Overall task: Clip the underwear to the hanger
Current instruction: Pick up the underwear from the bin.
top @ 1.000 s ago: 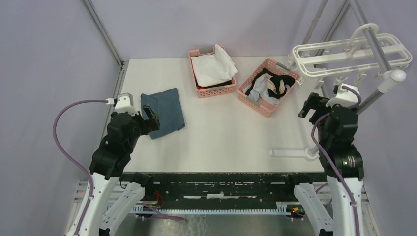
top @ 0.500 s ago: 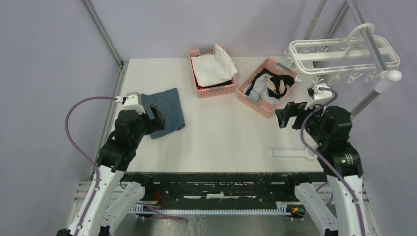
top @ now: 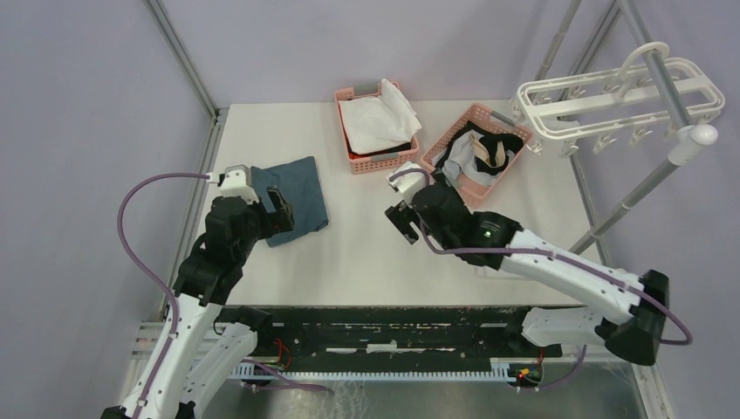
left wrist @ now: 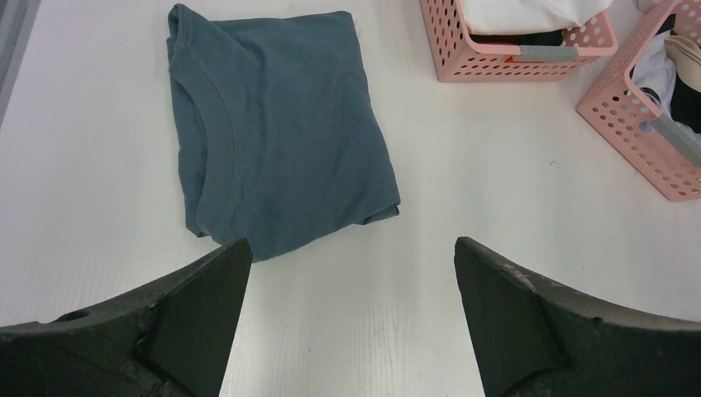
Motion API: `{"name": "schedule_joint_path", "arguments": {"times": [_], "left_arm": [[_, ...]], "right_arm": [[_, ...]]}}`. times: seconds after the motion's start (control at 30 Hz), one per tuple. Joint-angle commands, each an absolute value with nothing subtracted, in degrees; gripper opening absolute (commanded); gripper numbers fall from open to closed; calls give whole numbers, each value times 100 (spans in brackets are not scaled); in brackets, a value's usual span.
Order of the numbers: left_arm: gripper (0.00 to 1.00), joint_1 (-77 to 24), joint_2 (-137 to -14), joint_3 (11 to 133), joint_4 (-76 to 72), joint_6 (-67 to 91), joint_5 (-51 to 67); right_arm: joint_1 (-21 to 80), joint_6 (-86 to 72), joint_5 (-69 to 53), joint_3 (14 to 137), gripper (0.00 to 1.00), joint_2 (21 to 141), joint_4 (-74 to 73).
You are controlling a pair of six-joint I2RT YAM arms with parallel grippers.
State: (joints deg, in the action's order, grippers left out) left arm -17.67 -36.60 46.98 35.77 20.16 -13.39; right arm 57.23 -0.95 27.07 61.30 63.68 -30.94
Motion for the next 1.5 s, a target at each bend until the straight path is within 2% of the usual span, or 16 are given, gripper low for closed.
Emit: {"name": "schedule_joint_path", "arguments": {"times": [0.0,0.27,0.63,1.0,1.23,1.47], "left_arm": [[99,-1721,-3555,4673,3259,2136,-1402],[99,-1716,-3446,4634,3207,2145,-1341],[99,-1722,-3476,4614,3167,2153,-1280],[99,-1716,-3491,4605,3173,2153,-1274],[99,-1716,-3530,4605,3172,2153,-1279],[99,-1715,-3516,4605,3181,2159,-1299]], "right_arm": [[5555,-87,4023,7036,100,7459,-2755],[3942,-611,3597,8277,98,8983,-3112],[2444,-889,3677,9356,90,10654,-3358],[1475,-999,3205,9823,82,11667,-3350],[1317,-854,2618,10386,80,12279,-3397],[1197,-854,3003,11302,73,13034,-3813]]}}
